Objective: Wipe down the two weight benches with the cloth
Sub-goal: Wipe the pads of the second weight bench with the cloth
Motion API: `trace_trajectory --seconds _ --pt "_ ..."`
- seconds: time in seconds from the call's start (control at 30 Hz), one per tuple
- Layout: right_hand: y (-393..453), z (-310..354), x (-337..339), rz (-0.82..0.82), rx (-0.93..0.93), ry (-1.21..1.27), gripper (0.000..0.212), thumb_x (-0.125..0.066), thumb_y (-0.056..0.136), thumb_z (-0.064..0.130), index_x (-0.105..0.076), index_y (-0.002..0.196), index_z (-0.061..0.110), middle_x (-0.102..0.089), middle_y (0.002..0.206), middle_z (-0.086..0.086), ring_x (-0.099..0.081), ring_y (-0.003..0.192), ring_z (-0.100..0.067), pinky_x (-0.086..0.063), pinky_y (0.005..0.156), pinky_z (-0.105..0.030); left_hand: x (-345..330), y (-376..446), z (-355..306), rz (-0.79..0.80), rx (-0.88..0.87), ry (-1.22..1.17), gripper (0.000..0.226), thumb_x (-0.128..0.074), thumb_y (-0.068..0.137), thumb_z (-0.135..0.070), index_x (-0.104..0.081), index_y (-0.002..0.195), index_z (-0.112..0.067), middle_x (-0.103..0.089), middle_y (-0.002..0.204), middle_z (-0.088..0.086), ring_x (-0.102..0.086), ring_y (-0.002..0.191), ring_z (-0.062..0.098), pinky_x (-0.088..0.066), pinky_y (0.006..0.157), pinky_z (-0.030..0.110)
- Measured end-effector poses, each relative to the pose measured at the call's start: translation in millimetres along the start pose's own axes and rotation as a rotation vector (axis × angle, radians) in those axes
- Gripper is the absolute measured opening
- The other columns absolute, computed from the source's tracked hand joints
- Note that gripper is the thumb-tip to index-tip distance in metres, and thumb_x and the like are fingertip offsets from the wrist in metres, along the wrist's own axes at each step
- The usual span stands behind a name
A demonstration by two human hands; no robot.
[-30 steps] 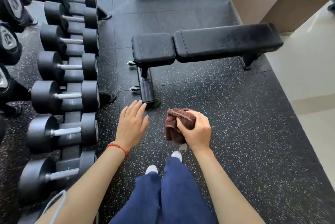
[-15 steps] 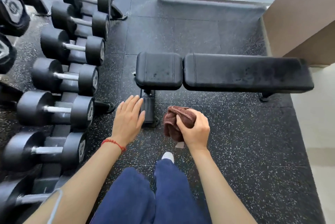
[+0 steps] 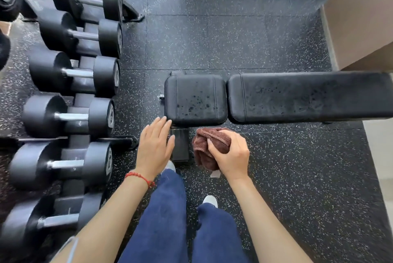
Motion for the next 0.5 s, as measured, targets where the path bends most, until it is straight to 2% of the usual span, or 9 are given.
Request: trace_trajectory --seconds 0.1,0.23,0.37,0.5 --pt "21 1 -32 -0.013 -0.04 -0.02 0.04 -0.064 0.075 0.04 -0.067 0.09 0.003 -0.068 0.087 -0.011 -0.052 0.088 -0.017 -0.042 0.084 -0.029 -1 32 27 0.027 -0.005 0.001 0.05 -0.034 0.09 -0.028 -0.057 0.121 0.004 -0.057 0.126 0.021 -0.051 0.12 0.037 -0.041 0.098 0.053" --pt "50 -2 -75 0.001 -0.079 -0.043 0.042 -0.063 0.075 0.04 -0.068 0.091 0.001 -0.069 0.089 -0.012 -0.062 0.087 -0.028 -0.042 0.085 -0.03 -14 68 55 0.047 -0.035 0.014 0.049 -0.034 0.09 -0.028 -0.058 0.12 0.003 -0.058 0.125 0.02 -0.052 0.119 0.036 -0.041 0.097 0.054" --pt "73 -14 -111 0.006 -0.093 -0.036 0.04 -0.065 0.075 0.039 -0.067 0.09 0.002 -0.068 0.088 -0.011 -0.054 0.089 -0.018 -0.043 0.085 -0.03 -37 97 76 0.047 0.012 -0.024 0.049 -0.035 0.09 -0.027 -0.058 0.12 0.004 -0.057 0.125 0.02 -0.052 0.119 0.036 -0.041 0.097 0.053" --pt "89 -38 -147 0.009 -0.063 -0.037 0.037 -0.066 0.076 0.036 -0.067 0.089 0.001 -0.068 0.087 -0.01 -0.054 0.088 -0.016 -0.045 0.084 -0.032 -69 124 89 0.03 0.067 -0.056 0.048 -0.036 0.089 -0.025 -0.058 0.119 0.006 -0.058 0.124 0.022 -0.052 0.117 0.039 -0.042 0.096 0.053"
Point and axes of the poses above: each hand's wrist, its own y-axis towards the middle knuckle, its own x-axis out of the back of the hand, z = x × y, the point moved 3 cm from there along y, towards the middle knuckle
